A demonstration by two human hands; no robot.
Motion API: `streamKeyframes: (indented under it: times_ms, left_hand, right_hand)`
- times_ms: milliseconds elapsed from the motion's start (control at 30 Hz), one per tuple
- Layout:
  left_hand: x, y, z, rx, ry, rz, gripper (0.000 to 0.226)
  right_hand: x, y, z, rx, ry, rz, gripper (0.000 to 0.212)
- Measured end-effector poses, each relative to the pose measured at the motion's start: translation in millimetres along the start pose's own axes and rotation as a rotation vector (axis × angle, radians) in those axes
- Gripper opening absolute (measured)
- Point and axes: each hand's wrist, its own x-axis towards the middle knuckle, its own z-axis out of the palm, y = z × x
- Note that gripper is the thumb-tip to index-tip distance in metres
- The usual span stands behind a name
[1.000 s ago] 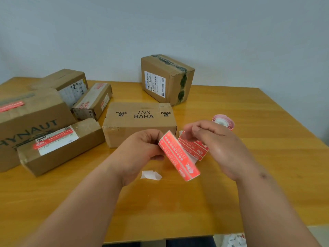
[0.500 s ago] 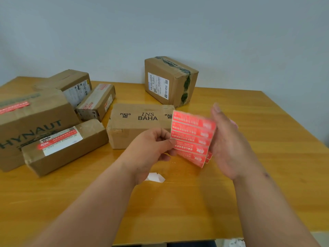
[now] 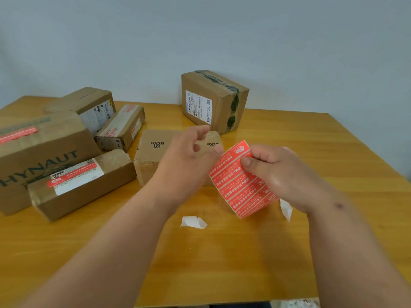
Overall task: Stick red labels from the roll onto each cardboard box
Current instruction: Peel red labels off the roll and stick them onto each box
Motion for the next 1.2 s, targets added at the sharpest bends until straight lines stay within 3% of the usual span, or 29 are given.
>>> streamKeyframes:
  times_ms: [100,233,600,933,1200]
  left_hand:
    - [5.2,3.2,-0.1,-0.029,-0.18,-0.023,0.033]
    - [8.6,-0.3,1.9,-0.008,-0.206,-0.036,0.012]
    - [5.8,0.7,2.5,0.071,-0.273,-0.056,0.028]
    - [5.6,1.3,7.2,0.09,-0.251,-0.06,0.029]
    - [7.7,-7.5,11.8,-0.078,-0.231,-0.148,0.03]
  right_hand:
    - [0.6,-2.8,0.3,-0.101,-0.086,-0.01,0.018]
    - [3.7,0.1,0.8,-0.151,-0.083,-0.006,0.021]
    - [6.1,4.0,2.4,-0.23,-0.041,-0.029,0.021]
    - [7.4,3.9,4.0,-0.295,-0.059,-0.047,0.019]
    - [8.2,4.2,5.7,-0.333,-0.024,-0.085,0.02]
